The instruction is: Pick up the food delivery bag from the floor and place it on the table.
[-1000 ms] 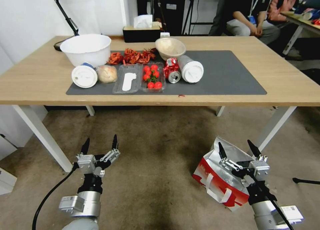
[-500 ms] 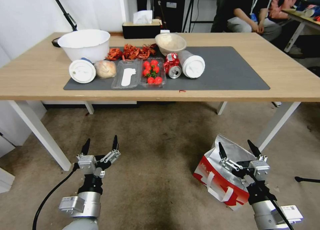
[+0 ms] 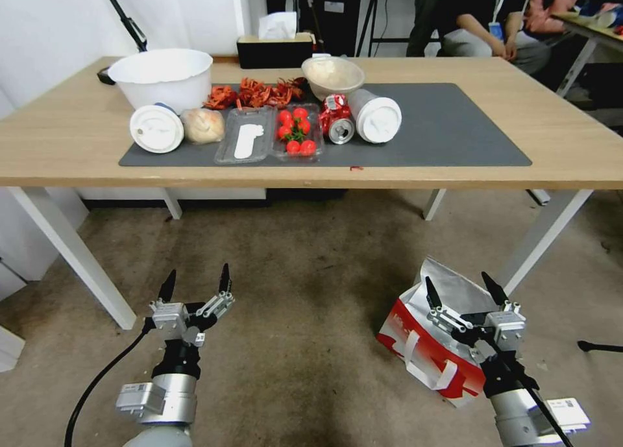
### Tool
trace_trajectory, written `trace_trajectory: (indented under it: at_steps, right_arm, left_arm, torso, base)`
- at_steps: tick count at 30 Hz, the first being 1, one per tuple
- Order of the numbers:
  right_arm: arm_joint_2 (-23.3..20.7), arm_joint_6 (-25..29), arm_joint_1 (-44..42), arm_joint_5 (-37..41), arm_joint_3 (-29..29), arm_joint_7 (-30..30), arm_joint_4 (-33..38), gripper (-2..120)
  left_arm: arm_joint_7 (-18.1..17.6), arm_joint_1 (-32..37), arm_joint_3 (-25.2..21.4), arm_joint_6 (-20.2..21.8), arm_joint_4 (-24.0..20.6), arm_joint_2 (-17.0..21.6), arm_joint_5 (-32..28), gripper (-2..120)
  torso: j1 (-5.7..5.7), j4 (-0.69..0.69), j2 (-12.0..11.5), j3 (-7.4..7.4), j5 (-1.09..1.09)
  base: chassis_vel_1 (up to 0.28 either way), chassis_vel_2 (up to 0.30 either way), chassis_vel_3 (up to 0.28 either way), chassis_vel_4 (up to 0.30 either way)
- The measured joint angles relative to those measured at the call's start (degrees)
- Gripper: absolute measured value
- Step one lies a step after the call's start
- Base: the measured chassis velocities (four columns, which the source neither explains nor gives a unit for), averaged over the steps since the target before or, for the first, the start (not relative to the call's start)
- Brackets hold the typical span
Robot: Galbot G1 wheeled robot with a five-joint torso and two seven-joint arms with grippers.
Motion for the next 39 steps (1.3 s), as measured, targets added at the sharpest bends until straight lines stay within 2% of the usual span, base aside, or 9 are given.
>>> trace_trajectory:
  at_steps: [26,39]
  right_arm:
    - [0.1,0.1,0.3,-0.2,0.1,-0.1,-0.7,100]
    - [0.0,0.1,0.2,-0.1,0.4,-0.1,-0.4,100]
  left_arm:
    - [-0.2,-0.4,0.0,-0.4,0.5,0.2,-0.1,100]
    - [-0.3,-0.4,-0.1,-0.5,0.5,0.3,-0.5,100]
  torso:
    - [-1.72,0.0,-5.6,-3.88,0.0]
    - [-2.43,0.0,-8.8,-6.39,0.0]
  base:
    - [0.0,0.0,0.0,0.0]
    - [0.0,0.0,0.0,0.0]
